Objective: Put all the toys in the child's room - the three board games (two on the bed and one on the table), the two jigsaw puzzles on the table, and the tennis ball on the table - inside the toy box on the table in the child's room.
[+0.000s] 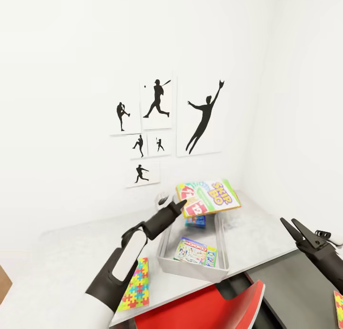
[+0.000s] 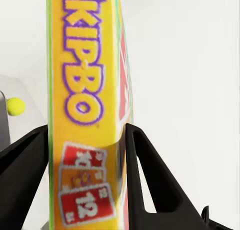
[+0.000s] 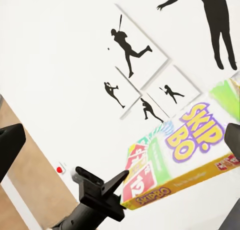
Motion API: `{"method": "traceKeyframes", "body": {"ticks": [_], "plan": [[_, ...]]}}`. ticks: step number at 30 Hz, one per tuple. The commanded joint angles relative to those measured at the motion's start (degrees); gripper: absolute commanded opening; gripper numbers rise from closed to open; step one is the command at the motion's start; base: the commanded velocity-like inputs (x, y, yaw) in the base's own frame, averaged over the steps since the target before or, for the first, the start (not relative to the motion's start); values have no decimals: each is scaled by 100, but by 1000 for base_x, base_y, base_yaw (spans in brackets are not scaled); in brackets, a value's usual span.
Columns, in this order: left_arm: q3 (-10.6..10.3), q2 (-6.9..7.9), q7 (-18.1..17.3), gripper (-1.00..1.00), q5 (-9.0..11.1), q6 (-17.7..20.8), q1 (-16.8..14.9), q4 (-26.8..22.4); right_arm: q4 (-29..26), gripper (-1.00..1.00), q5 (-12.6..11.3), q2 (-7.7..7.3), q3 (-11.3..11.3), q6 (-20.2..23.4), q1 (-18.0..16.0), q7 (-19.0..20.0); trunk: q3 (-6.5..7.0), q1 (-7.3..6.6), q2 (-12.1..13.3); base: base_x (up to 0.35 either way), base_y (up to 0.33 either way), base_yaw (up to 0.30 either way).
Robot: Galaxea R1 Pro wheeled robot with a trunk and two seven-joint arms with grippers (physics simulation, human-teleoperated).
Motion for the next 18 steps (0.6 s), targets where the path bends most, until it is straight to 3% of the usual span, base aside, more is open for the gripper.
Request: {"method": "traceKeyframes", "body": {"ticks": [1,4,6,11,15,18], "plan": [[-1,-2,66,-100,29,-47,160,-214,1,100,-28,-1,-1,42,-6,3,-12,3,-10,0,0,0],[-55,-2,516,-100,54,-577,622,-797,1,100,-27,0,-1,40,-7,3,-12,3,-10,0,0,0],[-214,-2,875,-100,60,-874,794,-984,1,100,-27,0,-1,39,-6,-3,-12,3,-10,0,0,0],[-373,-2,1209,-100,147,-1058,1001,-1119,-7,100,-19,0,-1,39,-8,-10,-12,3,-10,0,0,0],[-444,-2,1364,-100,813,-1073,1071,-1135,-8,100,-12,0,-1,39,-5,-14,-12,3,-10,0,0,0],[-657,-2,1937,-100,1389,-1259,1093,-1134,-8,100,-10,0,1,39,-6,-15,-12,3,-10,0,0,0]]}}
